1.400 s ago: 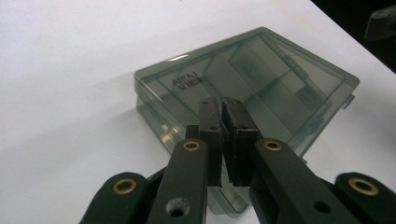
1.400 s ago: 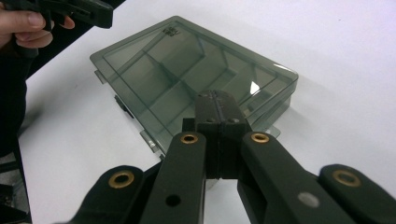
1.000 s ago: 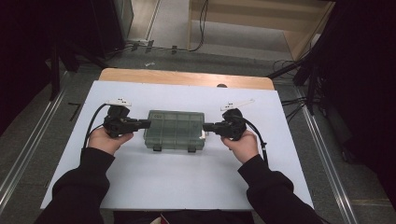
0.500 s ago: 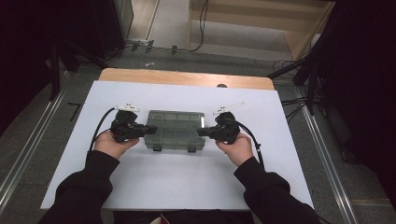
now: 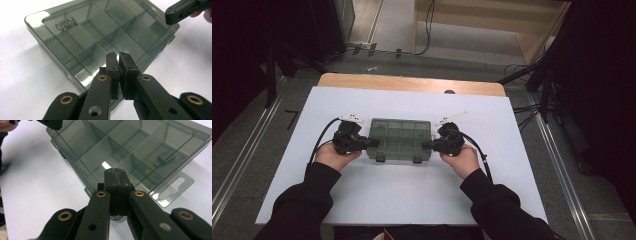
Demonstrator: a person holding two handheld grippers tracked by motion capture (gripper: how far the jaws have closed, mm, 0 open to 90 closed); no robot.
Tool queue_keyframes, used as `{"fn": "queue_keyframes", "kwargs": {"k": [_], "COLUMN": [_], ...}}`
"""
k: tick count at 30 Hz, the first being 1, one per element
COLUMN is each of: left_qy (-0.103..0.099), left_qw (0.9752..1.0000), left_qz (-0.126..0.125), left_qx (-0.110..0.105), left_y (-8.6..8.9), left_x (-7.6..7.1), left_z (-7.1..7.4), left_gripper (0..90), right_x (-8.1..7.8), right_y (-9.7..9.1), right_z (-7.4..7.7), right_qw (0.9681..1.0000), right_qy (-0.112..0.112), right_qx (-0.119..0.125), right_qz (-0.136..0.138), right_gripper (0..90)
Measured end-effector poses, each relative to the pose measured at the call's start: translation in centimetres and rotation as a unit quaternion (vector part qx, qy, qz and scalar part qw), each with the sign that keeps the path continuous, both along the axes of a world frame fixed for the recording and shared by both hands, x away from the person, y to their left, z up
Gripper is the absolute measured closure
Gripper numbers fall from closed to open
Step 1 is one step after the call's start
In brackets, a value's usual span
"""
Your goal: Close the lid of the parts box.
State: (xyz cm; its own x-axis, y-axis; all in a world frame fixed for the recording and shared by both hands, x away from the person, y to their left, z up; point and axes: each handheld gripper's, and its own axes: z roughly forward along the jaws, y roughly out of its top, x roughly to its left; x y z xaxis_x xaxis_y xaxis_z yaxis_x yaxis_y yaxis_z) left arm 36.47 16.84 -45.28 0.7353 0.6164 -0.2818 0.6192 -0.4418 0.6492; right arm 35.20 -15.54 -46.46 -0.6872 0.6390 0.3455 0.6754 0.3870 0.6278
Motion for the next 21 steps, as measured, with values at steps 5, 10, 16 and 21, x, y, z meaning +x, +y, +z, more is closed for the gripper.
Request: {"fn": "queue_keyframes", "kwargs": {"k": [5, 10, 16, 21], "left_qy": [-0.022, -0.024, 0.000, 0.005], "left_qw": [0.9996, 0.9993, 0.9987, 0.9987], "left_qz": [-0.013, -0.021, -0.030, -0.030], "left_qx": [-0.009, -0.019, -0.041, -0.040], "left_y": [-0.3, -0.4, 0.0, 0.0], "left_x": [-0.2, -0.4, -0.2, -0.3], "left_z": [-0.4, -0.6, -0.8, -1.4], "left_gripper": [85.9, 85.9, 86.0, 87.9], "right_x": [0.1, -0.2, -0.6, -0.8], "right_y": [0.1, 0.1, 0.0, 0.0], "right_z": [-0.2, -0.3, -0.2, -0.6], "right_qw": [1.0000, 0.9999, 0.9998, 0.9996], "right_qy": [-0.001, -0.011, -0.016, -0.018], "right_qx": [0.006, 0.002, -0.003, -0.018], "right_qz": [0.001, 0.002, 0.008, 0.010], "right_gripper": [87.3, 87.5, 87.6, 87.7]}}
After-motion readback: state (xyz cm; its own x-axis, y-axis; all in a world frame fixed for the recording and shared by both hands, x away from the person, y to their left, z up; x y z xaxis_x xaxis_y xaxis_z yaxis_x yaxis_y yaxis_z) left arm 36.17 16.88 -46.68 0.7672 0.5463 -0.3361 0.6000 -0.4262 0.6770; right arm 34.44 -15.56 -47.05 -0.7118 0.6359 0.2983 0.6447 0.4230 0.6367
